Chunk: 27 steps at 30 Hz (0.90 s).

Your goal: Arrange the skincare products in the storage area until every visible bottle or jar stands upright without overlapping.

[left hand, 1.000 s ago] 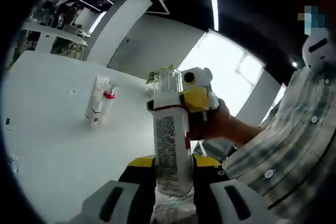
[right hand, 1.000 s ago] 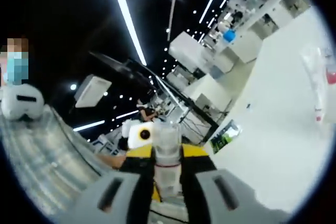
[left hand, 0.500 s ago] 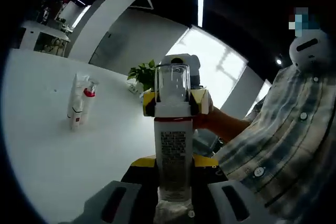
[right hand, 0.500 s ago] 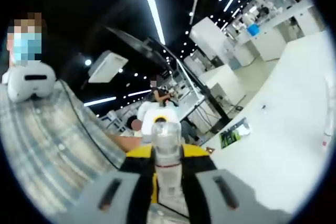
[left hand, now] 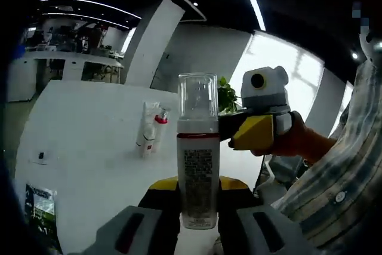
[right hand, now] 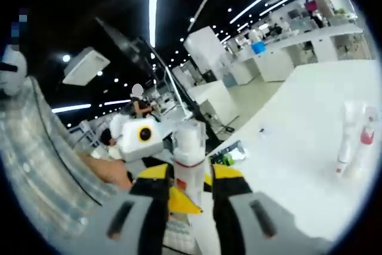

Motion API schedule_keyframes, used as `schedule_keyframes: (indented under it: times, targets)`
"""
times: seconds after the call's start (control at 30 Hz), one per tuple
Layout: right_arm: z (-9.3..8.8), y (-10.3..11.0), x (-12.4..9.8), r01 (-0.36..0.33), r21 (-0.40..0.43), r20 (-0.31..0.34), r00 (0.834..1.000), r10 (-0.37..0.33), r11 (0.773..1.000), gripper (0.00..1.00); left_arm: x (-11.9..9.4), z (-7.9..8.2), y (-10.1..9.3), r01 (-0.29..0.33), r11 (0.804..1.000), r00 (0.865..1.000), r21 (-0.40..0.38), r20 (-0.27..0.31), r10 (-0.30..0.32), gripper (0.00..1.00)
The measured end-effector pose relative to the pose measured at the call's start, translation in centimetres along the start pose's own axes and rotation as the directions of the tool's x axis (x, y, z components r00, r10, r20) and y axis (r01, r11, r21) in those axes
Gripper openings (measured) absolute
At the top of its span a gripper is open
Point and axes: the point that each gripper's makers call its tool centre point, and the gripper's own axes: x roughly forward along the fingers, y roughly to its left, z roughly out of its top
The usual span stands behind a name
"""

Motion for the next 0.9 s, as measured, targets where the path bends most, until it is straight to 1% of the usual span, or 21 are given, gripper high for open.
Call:
schedule_keyframes:
  times: [0.07,0.1,0.17,0.2,0.27,0.3,0.33,0.37,0.43,0.47,0.53,0.57,0.6,0.67,0.7,0.77,0.87,0.9]
  targets:
    - [0.0,-0.3,0.3,0.023,0.012,0.006,1.000,-0.023,1.000,0.25,-0.1,0.2,1.2,-0.107,0.993,0.994,0.038,0.012,0.107,0.22]
    - [0.0,-0.4,0.4,0.041,0.017,0.011,0.999,-0.041,0.999,0.25,-0.1,0.0,1.7,-0.152,0.987,0.988,0.052,0.001,0.152,0.22]
    - [0.2,-0.9,0.5,0.085,0.014,0.028,0.996,-0.086,0.996,0.26,-0.1,0.2,2.1,-0.196,0.978,0.980,0.066,0.006,0.196,0.22]
    - [0.3,-1.1,0.6,0.096,0.025,0.034,0.995,-0.097,0.995,0.26,0.0,0.3,1.8,-0.195,0.979,0.981,0.065,0.013,0.195,0.22]
    - [0.3,-1.5,0.8,0.117,0.070,0.045,0.992,-0.120,0.991,0.26,0.2,0.6,1.8,-0.216,0.974,0.976,0.063,0.027,0.215,0.22]
    - [0.3,-1.5,0.9,0.115,0.062,0.052,0.992,-0.119,0.991,0.26,0.3,0.5,1.6,-0.215,0.973,0.977,0.090,0.022,0.214,0.22]
    - [0.1,-1.4,1.2,0.106,0.072,0.041,0.993,-0.109,0.992,0.26,0.4,0.4,1.6,-0.228,0.967,0.974,0.117,0.015,0.228,0.22]
    - [-0.3,-1.3,1.3,0.102,0.079,0.023,0.994,-0.104,0.992,0.25,0.4,0.4,1.5,-0.233,0.965,0.972,0.125,0.014,0.233,0.22]
    - [-0.6,-1.1,1.5,0.098,0.068,0.009,0.995,-0.099,0.993,0.20,0.5,0.2,1.5,-0.236,0.965,0.972,0.118,0.012,0.236,0.22]
    - [-0.5,-1.2,1.5,0.115,0.057,0.014,0.993,-0.116,0.992,0.19,0.4,0.2,1.6,-0.244,0.963,0.970,0.112,0.016,0.244,0.22]
    - [-0.7,-1.2,1.5,0.112,0.062,0.005,0.994,-0.113,0.992,0.18,0.3,0.1,1.6,-0.250,0.962,0.968,0.109,0.014,0.250,0.22]
    - [-0.7,-1.2,1.4,0.115,0.051,0.002,0.993,-0.115,0.992,0.18,0.2,-0.1,1.6,-0.263,0.957,0.965,0.127,0.012,0.263,0.22]
    - [-0.8,-1.2,1.3,0.111,0.052,-0.001,0.994,-0.111,0.992,0.18,0.2,-0.1,1.6,-0.264,0.954,0.964,0.142,0.012,0.265,0.22]
    - [-1.0,-1.3,1.1,0.114,0.062,-0.010,0.993,-0.113,0.992,0.17,0.3,-0.3,1.6,-0.253,0.956,0.967,0.147,0.009,0.255,0.22]
    - [-1.3,-1.5,1.0,0.116,0.067,-0.020,0.993,-0.114,0.991,0.17,0.6,-0.6,1.5,-0.229,0.964,0.973,0.132,-0.001,0.232,0.22]
    - [-1.6,-1.8,0.7,0.116,0.075,-0.025,0.993,-0.114,0.990,0.17,0.8,-0.8,1.3,-0.212,0.970,0.977,0.120,-0.012,0.215,0.23]
    - [-1.7,-2.1,0.3,0.119,0.079,-0.022,0.993,-0.117,0.990,0.16,1.1,-1.0,1.4,-0.209,0.971,0.977,0.119,-0.022,0.213,0.25]
    - [-1.9,-2.4,0.1,0.127,0.086,-0.021,0.992,-0.125,0.988,0.16,1.2,-1.1,1.5,-0.211,0.971,0.976,0.112,-0.027,0.216,0.27]
